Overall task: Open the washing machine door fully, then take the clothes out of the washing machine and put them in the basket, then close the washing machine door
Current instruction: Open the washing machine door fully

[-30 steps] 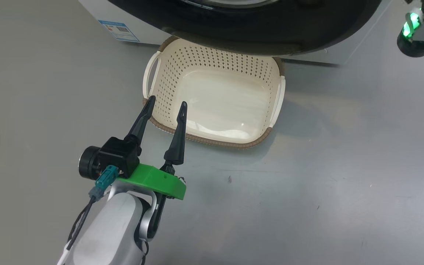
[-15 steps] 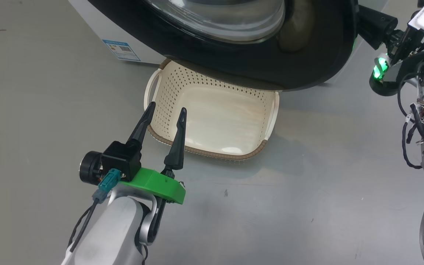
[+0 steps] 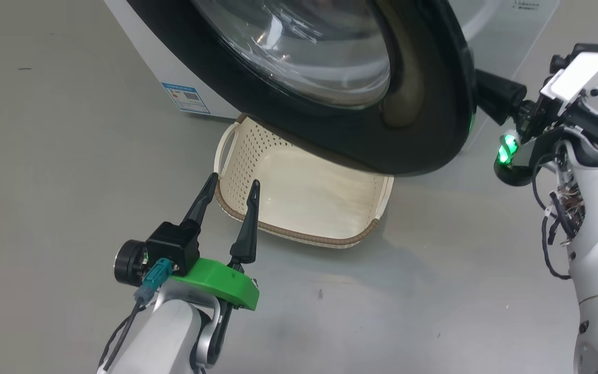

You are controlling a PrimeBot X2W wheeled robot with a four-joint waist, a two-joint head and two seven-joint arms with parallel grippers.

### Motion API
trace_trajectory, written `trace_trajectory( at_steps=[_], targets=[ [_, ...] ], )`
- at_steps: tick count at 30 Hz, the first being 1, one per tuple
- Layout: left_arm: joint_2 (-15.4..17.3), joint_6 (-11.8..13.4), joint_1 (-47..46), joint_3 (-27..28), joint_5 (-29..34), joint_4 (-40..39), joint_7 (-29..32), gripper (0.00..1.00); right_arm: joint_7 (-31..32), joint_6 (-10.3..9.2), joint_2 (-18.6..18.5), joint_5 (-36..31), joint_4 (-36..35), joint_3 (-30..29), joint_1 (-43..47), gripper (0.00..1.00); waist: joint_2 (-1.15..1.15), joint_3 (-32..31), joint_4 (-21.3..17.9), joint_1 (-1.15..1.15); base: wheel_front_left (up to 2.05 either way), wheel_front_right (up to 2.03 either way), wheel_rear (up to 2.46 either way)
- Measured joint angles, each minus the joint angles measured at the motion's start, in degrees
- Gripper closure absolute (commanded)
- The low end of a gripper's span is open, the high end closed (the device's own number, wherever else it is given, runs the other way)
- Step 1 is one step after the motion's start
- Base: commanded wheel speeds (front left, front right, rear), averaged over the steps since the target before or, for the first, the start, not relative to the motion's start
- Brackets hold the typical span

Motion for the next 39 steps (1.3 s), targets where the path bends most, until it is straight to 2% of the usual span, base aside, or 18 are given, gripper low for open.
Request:
trace_trajectory(
  at_steps=[15,29,39],
  targets=[
    [0.03,-0.01,3.85,0.88,0.08,2.11,0.00,0.00,-0.19,0.46,2.56,0.89,-0.25,0.89,8.23,1.00,0.00,-5.57,1.77,0.00,0.00,0.00,0.00],
    [0.05,-0.02,6.11,1.69,0.04,2.47,0.00,0.00,-2.47,0.46,3.78,0.98,-5.43,4.01,14.97,1.00,0.00,-8.83,4.05,0.00,0.00,0.00,0.00],
    [0.10,-0.13,7.44,2.27,0.04,2.99,0.00,0.00,-3.98,0.46,3.93,3.33,-9.73,7.16,19.87,1.00,0.00,-10.31,5.11,0.00,0.00,0.00,0.00]
  ],
)
